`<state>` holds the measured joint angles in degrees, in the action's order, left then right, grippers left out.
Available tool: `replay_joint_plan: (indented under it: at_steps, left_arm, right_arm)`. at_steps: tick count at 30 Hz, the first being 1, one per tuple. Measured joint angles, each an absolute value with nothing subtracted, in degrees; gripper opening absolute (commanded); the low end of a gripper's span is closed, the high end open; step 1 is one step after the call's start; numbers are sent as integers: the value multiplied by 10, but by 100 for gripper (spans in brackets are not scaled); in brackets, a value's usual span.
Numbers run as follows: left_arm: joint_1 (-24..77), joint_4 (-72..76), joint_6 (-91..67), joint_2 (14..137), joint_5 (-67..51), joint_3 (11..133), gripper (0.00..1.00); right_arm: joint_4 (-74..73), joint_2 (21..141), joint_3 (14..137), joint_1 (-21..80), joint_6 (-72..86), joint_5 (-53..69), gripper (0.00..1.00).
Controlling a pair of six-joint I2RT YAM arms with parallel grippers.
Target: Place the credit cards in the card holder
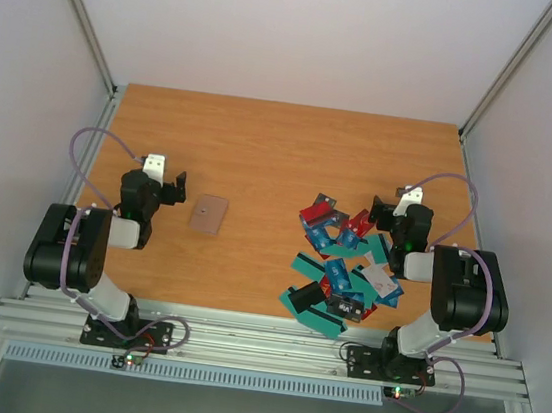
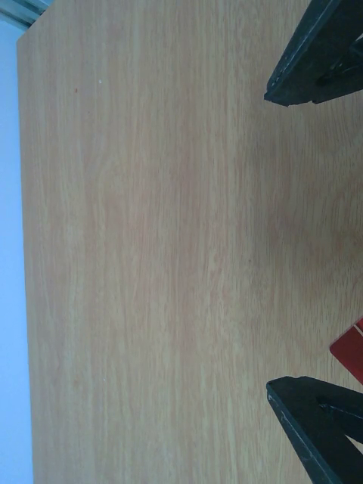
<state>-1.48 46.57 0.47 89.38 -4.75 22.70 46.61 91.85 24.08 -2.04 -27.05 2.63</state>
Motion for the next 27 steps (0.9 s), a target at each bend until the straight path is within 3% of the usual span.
replay_joint_plan:
  at_steps: [27]
  left_arm:
    - [-15, 430, 5, 847, -50, 229, 99]
  right_arm:
    - [453, 903, 239, -20, -255, -15, 99]
